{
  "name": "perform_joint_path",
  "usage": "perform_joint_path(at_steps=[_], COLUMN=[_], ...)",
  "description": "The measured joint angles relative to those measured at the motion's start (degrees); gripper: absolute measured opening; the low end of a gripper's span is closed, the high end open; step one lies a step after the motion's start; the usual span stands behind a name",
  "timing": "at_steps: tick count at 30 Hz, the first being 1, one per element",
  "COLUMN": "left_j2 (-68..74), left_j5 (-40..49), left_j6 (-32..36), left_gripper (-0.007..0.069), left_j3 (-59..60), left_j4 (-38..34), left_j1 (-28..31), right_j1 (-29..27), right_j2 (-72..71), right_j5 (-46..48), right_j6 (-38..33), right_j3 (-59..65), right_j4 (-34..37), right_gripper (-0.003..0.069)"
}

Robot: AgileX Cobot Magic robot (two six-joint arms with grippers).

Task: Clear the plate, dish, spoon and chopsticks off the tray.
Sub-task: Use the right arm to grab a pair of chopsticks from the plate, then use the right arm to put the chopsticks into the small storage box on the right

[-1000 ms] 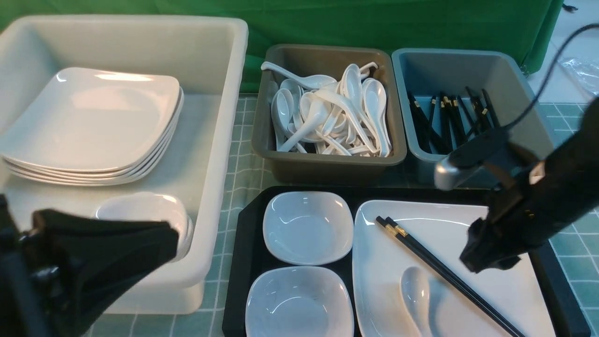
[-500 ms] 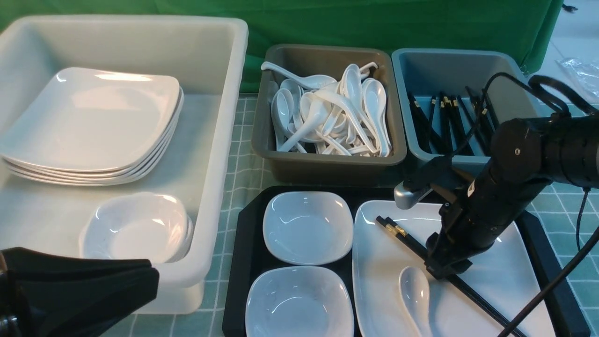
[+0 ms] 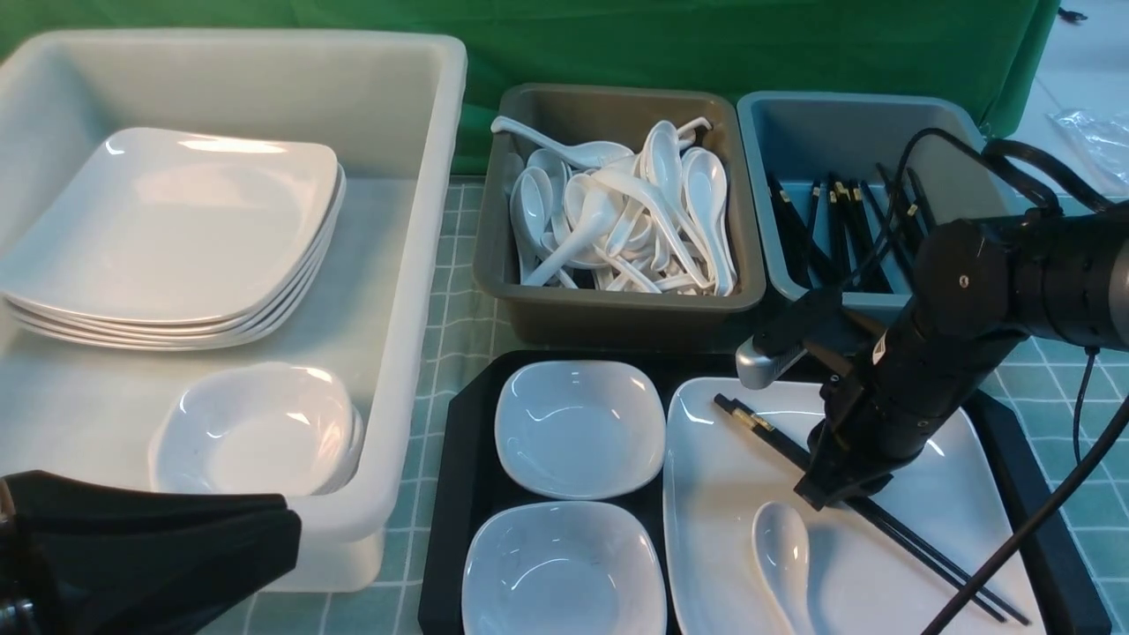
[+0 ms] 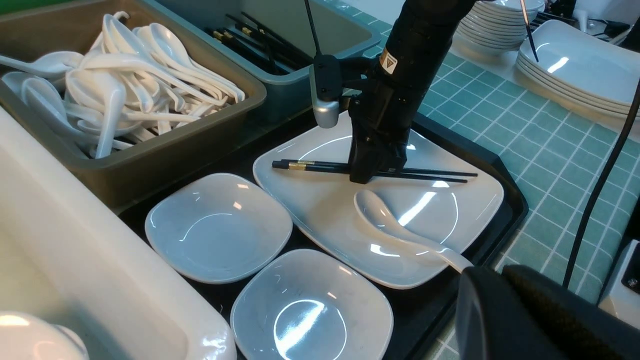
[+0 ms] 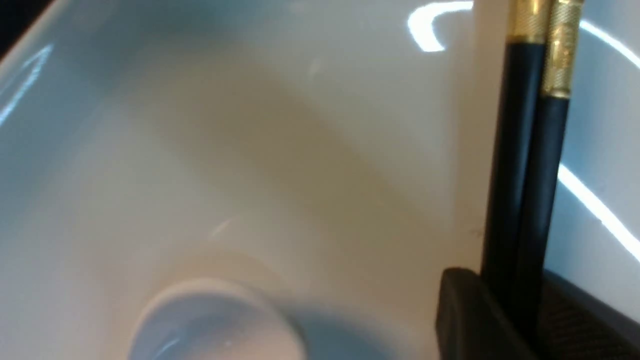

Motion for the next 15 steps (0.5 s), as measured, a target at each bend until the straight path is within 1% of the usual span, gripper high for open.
perform_joint_path(at_steps=[2,5,7,9,10,12,15], left_j2=[0.0,0.0,0.0,0.0,0.0,0.0,0.0], left_j5=[0.1,0.0,0.0,-1.1,-1.3,-3.2,-7.4], left_j6=[0.0,0.0,0.0,0.0,0.0,0.0,0.1], left_gripper=[0.0017,0.0017,0.0017,0.0017,0.0017,0.0017,0.0017], left_j3=[0.0,0.0,0.0,0.0,0.0,0.0,0.0], left_j4=[0.0,0.0,0.0,0.0,0.0,-0.1,-0.1], left_j1=[0.0,0.0,0.0,0.0,0.0,0.0,0.0], right_j1=[0.2,1.1,1.4,1.7,1.7,1.4,-2.0], right_j2=[-0.6,-4.5,-7.2,-14.1,-14.6,-18.4,-19.4], right_j5=[1.0,6.3,7.0,7.7,7.7,8.1,9.2], right_j6=[0.0,0.0,0.1,1.0,1.4,2.9,6.9], right_j3=[0.1,1.4,1.4,1.0,0.6,-1.4,-9.4], right_j4=[0.1,0.6,0.7,0.8,0.9,1.0,1.4], right_gripper=[0.0143,0.0143,0.0143,0.0143,0.0143,0.0143,0.0143])
